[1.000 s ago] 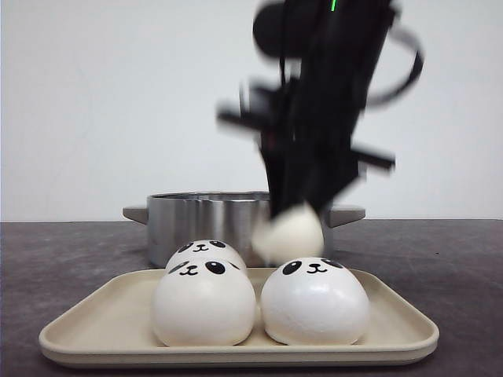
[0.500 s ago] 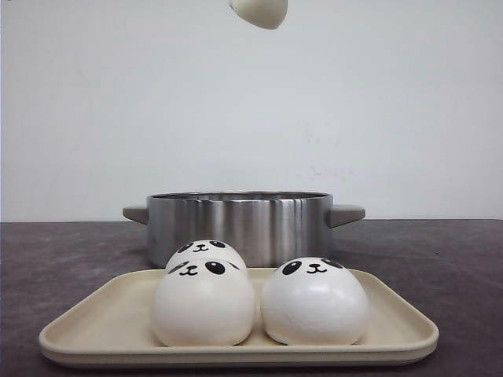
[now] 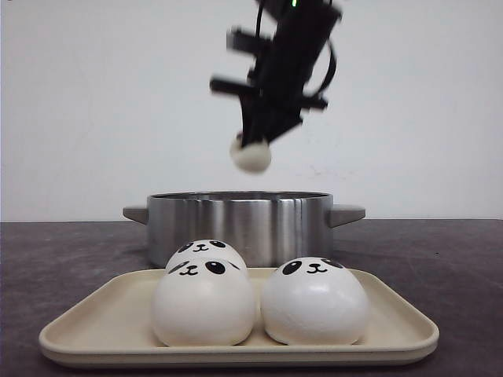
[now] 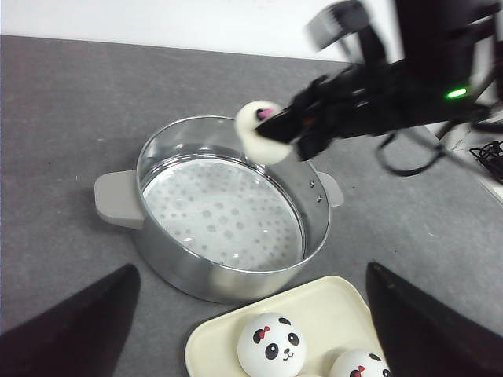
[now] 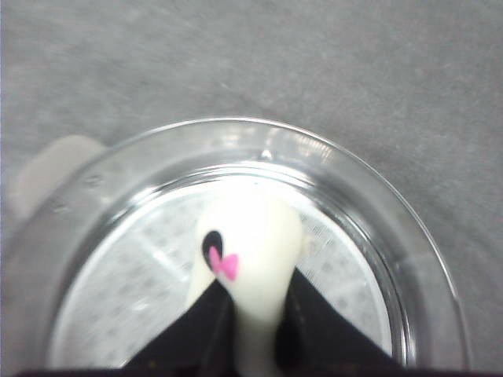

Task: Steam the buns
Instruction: 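Lift the bun with the right gripper, lower it into the pot, release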

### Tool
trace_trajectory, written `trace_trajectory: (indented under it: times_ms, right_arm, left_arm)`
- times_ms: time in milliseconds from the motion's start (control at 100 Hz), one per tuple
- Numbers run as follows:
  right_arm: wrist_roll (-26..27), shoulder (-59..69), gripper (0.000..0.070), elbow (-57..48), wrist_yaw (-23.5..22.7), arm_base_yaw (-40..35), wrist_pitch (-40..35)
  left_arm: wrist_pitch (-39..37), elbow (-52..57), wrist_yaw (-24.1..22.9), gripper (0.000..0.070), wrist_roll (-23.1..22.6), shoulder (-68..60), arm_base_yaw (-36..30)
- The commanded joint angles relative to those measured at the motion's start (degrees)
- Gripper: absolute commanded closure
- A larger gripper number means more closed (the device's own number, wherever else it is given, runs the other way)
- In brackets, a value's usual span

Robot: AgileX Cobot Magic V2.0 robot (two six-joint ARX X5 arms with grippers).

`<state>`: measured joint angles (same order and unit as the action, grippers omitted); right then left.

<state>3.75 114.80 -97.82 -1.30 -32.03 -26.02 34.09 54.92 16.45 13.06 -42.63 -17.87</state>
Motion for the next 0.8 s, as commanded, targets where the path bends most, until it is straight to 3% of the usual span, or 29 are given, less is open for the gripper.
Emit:
trace_trajectory:
  times_ms: [0, 380, 420, 540, 580, 650, 790]
  right_arm:
    - [-1.0, 3.1, 0.0694, -1.3, 0.3, 0.2, 1.6]
    - [-0.9, 8.3, 0.0683, -1.3, 3.0, 2.4, -0.2]
    - [-0.9, 8.3, 0.0648, -1.3, 2.8, 2.5, -0.9]
    - [-1.0, 8.3, 0.0371, -1.3, 2.8, 2.5, -2.6]
    - [-1.0, 8.3, 0.0323, -1.3, 2.8, 2.5, -2.9]
    - [-1.0, 8.3, 0.0284, -1.3, 2.8, 2.5, -3.4]
    - [-0.9, 8.3, 0.0281, -1.3, 2.8, 2.6, -3.7]
  left_arm:
    - [-0.6, 0.6, -0.2, 0.0144, -0.2, -0.2, -0.2]
    - [-0.4, 0.6, -0.1, 0.0144, -0.2, -0.2, -0.2]
    - [-0.4, 0.6, -0.1, 0.0144, -0.2, -0.3, -0.2]
    - [-0.4, 0.6, -0.1, 0.0144, -0.2, -0.4, -0.2]
    - [-0.4, 0.6, -0.1, 0.0144, -0.2, -0.5, -0.2]
    - [-0.4, 0.6, -0.1, 0.0144, -0.2, -0.5, -0.2]
    - [-0.4, 0.6, -0.1, 0.0144, -0.2, -0.5, -0.2]
